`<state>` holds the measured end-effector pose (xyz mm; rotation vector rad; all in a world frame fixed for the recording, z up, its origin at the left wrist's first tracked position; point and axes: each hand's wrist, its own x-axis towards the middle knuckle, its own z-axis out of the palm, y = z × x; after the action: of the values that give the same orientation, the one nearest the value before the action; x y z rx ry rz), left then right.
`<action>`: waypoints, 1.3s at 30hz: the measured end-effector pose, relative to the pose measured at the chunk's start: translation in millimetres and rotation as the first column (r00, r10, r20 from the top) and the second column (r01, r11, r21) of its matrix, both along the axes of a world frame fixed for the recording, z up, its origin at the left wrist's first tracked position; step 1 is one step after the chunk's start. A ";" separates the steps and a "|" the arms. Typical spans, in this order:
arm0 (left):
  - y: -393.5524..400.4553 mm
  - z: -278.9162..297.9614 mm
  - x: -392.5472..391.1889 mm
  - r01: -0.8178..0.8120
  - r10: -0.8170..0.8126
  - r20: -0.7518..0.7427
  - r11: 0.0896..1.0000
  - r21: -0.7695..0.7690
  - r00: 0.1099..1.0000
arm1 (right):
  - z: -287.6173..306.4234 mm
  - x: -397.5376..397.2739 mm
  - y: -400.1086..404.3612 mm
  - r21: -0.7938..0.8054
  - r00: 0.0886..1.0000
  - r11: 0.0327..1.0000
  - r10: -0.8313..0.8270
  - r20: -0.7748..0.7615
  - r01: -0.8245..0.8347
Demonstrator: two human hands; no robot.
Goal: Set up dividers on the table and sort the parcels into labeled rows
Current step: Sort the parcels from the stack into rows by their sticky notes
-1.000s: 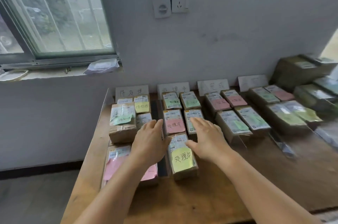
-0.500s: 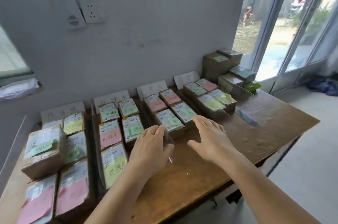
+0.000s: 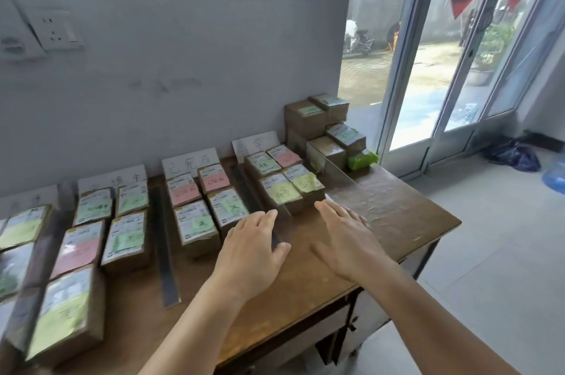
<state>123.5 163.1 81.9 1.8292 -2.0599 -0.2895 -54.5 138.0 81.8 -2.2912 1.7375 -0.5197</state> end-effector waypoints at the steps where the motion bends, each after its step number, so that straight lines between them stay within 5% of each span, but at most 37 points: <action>1: -3.9 0.4 -11.5 0.008 -0.008 0.004 1.000 0.003 1.000 | 0.5 -12.6 -4.3 0.008 1.000 1.000 -0.008 -0.001 0.008; 22: -207.9 -2.7 -127.7 0.085 -0.086 -0.056 0.996 -0.030 0.995 | 9.7 -151.7 -177.7 0.007 0.994 0.994 -0.109 0.022 0.109; 39: -367.8 5.4 -146.4 -0.144 0.142 -0.075 0.989 -0.030 0.987 | 17.2 -166.3 -369.8 0.063 0.994 0.998 -0.013 0.112 0.006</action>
<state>-22.9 -204.8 87.3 1.9051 -1.8630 -0.2741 -220.8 -231.8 99.0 -2.1682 1.6877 -0.5757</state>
